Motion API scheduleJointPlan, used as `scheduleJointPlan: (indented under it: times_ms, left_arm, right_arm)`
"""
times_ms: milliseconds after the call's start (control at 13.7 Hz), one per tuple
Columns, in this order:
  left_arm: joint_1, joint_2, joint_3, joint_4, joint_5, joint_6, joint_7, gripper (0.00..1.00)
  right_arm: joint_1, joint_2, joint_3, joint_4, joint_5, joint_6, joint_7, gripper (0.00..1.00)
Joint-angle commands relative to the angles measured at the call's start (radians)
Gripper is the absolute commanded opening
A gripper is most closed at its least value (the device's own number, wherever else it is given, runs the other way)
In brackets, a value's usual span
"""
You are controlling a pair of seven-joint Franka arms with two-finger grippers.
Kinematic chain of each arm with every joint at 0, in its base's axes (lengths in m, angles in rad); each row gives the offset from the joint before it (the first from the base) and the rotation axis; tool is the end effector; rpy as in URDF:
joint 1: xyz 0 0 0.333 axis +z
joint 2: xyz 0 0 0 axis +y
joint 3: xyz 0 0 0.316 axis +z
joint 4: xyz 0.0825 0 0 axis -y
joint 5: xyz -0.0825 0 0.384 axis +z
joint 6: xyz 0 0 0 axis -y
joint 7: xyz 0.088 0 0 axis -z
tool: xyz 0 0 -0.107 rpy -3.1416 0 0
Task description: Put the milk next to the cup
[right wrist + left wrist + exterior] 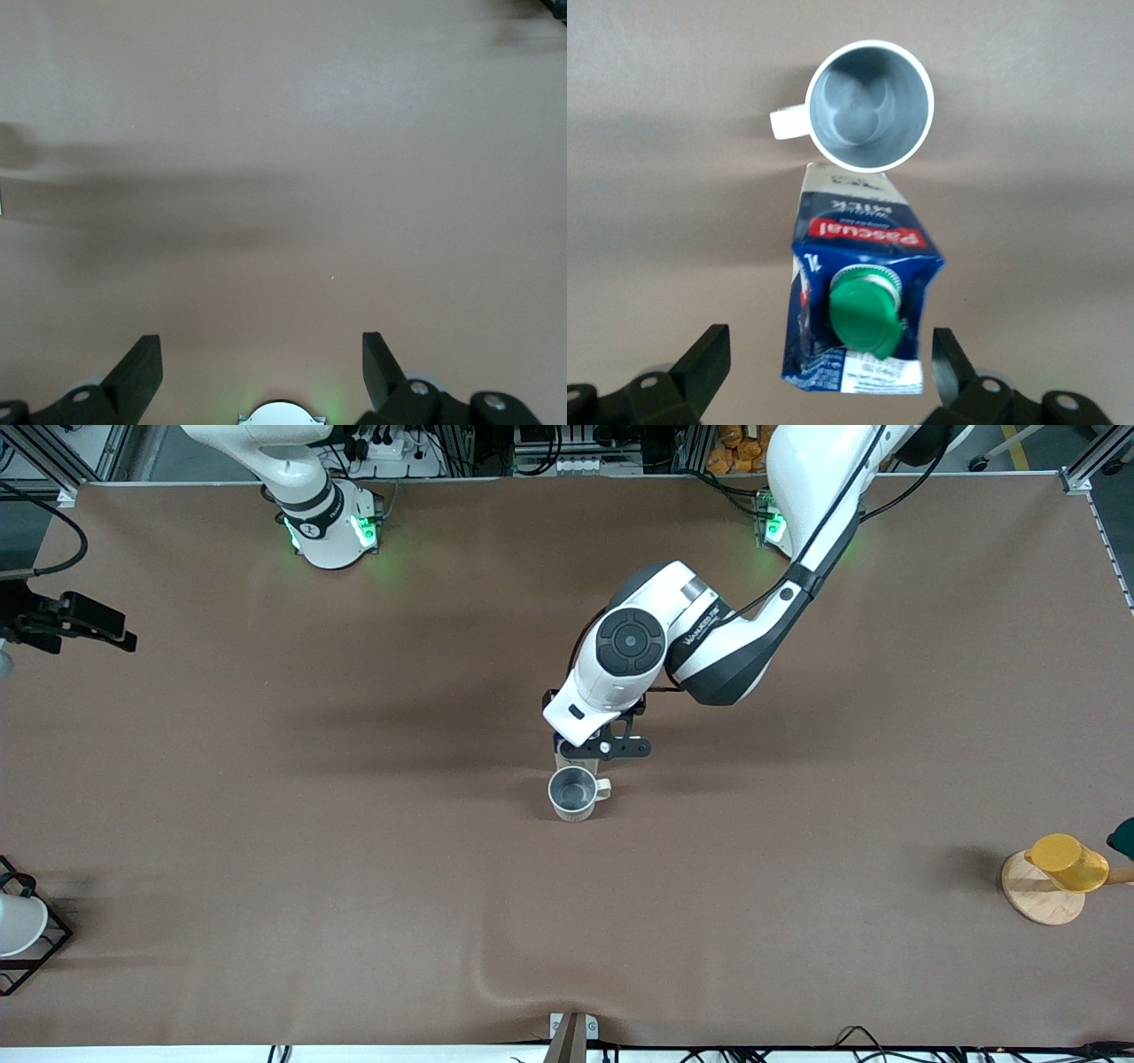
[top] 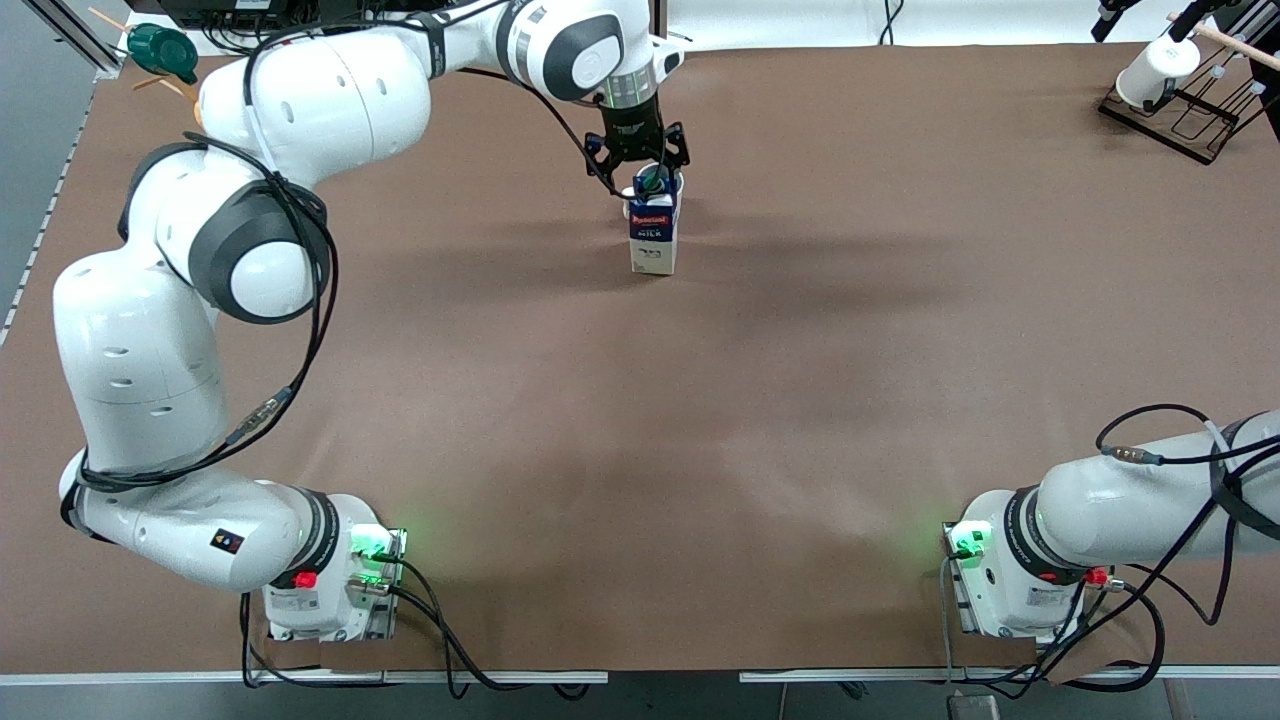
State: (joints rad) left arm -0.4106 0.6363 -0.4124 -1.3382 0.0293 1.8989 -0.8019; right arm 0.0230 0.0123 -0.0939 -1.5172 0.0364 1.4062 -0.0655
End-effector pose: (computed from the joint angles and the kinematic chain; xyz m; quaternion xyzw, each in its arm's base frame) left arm 0.5349 -0.4793 0.3777 0.9940 0.0193 -0.0861 0.0644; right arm 0.5398 -0.0336 0.6293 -0.9979 0.0009 0.0602 0.0217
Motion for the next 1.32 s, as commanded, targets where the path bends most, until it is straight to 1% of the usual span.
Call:
scheduleJointPlan:
  times_ms: [0, 146, 220, 293, 439, 512, 732, 805, 951, 1024, 1171, 1244]
  left_arm:
    - [0.006, -0.09, 0.012, 0.001, 0.023, -0.026, 0.007, 1.0]
    - [0.013, -0.142, 0.064, 0.002, 0.024, -0.076, 0.009, 1.0]
    - [0.015, -0.17, 0.095, 0.002, 0.027, -0.083, 0.01, 1.0]
    - [0.016, -0.197, 0.127, 0.001, 0.043, -0.087, 0.042, 1.0]
    - [0.038, -0.256, 0.187, -0.001, 0.105, -0.125, 0.255, 1.0]
    - [0.067, -0.28, 0.19, -0.004, 0.106, -0.147, 0.298, 1.0]
    - [0.18, -0.34, 0.181, -0.007, 0.1, -0.227, 0.319, 1.0]
    - [0.205, -0.369, 0.181, -0.031, 0.092, -0.257, 0.319, 1.0]
    - [0.265, -0.426, 0.176, -0.079, 0.087, -0.254, 0.32, 1.0]
    - [0.271, -0.461, 0.176, -0.117, 0.086, -0.253, 0.32, 1.0]
    - [0.314, -0.522, 0.176, -0.194, 0.09, -0.218, 0.325, 1.0]
    - [0.32, -0.532, 0.178, -0.205, 0.089, -0.212, 0.343, 1.0]
  right_arm:
    - [-0.029, -0.017, 0.022, -0.006, -0.012, -0.006, 0.001, 1.0]
    - [-0.032, -0.022, 0.019, -0.006, -0.015, 0.019, 0.001, 1.0]
    - [-0.031, -0.022, 0.022, -0.006, -0.032, 0.048, 0.001, 1.0]
    - [-0.031, -0.023, 0.022, -0.005, -0.035, 0.046, 0.001, 1.0]
    - [-0.025, -0.025, 0.028, -0.005, -0.039, 0.039, 0.001, 1.0]
    - [-0.026, -0.023, 0.026, -0.005, -0.038, 0.037, 0.003, 1.0]
    - [-0.028, -0.017, 0.023, -0.002, -0.026, 0.025, 0.015, 1.0]
    - [-0.026, -0.014, 0.023, 0.005, -0.029, 0.026, 0.016, 1.0]
    - [-0.028, -0.011, 0.023, 0.006, -0.026, 0.026, 0.016, 1.0]
    - [-0.026, -0.011, 0.023, 0.005, -0.026, 0.026, 0.016, 1.0]
    - [-0.018, -0.009, 0.025, 0.003, -0.027, 0.025, 0.015, 1.0]
    - [-0.018, -0.008, 0.025, 0.005, -0.029, 0.025, 0.015, 1.0]
